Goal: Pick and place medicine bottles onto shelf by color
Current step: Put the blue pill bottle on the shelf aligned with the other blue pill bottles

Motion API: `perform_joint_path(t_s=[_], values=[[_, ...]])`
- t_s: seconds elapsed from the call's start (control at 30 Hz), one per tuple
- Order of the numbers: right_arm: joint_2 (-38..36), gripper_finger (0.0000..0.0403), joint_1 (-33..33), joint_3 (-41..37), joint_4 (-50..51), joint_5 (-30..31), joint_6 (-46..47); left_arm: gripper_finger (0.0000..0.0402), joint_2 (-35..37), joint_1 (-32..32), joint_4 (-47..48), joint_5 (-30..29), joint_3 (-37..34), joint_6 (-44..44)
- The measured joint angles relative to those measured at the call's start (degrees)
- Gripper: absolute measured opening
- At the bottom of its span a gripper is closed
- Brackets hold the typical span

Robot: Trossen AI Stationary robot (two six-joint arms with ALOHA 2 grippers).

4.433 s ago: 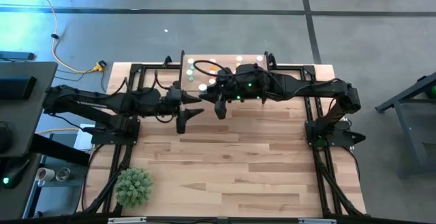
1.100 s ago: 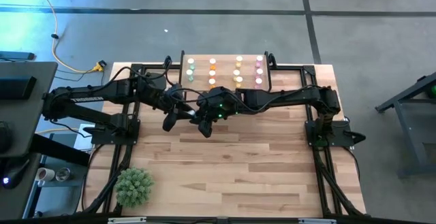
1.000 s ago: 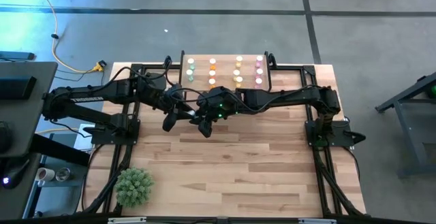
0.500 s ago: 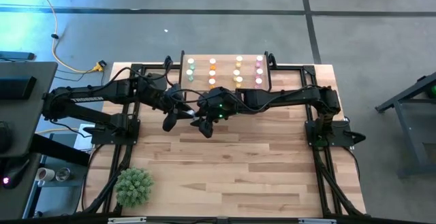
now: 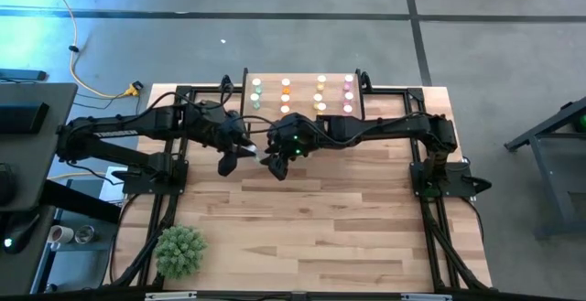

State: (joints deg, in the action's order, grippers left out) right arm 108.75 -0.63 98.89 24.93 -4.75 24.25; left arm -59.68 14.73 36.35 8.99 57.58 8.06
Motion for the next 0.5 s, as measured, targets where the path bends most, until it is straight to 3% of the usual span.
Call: perform_joint_path(t_s=[0.23, 0.5], values=[[-0.92, 0.019, -0.99, 0.0, 2.0, 0.47, 1.42, 0.0113, 0.69, 2.83, 2.25, -4.48, 0.0, -2.15], [-4.63, 0.019, -2.74, 0.04, 3.24, 8.7, 1.23, 0.0113, 0.81, 8.72, 2.82, -8.21, 0.01, -7.76]])
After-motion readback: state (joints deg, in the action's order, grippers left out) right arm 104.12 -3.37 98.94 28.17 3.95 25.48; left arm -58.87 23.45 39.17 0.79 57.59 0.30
